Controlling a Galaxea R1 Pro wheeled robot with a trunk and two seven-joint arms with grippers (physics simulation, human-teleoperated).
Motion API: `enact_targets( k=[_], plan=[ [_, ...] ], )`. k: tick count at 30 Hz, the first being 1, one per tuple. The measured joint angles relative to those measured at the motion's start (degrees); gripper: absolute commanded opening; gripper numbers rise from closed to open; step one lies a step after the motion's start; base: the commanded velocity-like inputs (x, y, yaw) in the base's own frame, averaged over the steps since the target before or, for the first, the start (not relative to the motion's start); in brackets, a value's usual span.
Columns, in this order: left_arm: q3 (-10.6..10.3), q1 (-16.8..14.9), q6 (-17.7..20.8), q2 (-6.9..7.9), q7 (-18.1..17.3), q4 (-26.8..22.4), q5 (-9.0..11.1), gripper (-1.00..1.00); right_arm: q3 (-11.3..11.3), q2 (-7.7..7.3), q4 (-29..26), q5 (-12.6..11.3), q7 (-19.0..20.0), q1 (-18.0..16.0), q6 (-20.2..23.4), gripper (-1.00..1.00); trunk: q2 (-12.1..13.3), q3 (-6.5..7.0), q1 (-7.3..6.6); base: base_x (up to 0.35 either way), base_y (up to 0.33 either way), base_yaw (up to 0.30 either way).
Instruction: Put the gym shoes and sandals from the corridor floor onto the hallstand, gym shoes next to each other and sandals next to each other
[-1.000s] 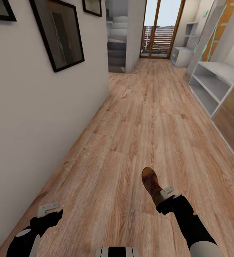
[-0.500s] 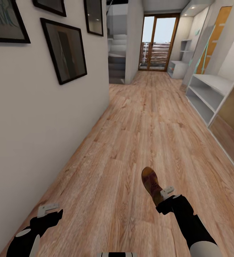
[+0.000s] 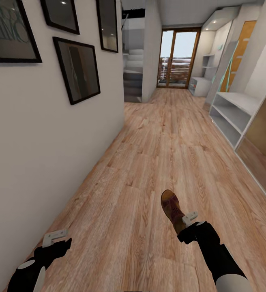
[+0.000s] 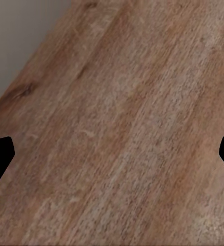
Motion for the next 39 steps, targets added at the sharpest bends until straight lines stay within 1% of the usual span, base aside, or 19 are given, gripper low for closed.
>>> enact_targets(
  k=[39],
  plan=[
    [0.0,0.0,0.0,0.0,0.0,0.0,0.0,1.0,0.0,0.06,0.0,0.0,0.0,0.0,0.0,-1.0,15.6,7.0,-8.57,0.0,0.0,0.0]
  ],
)
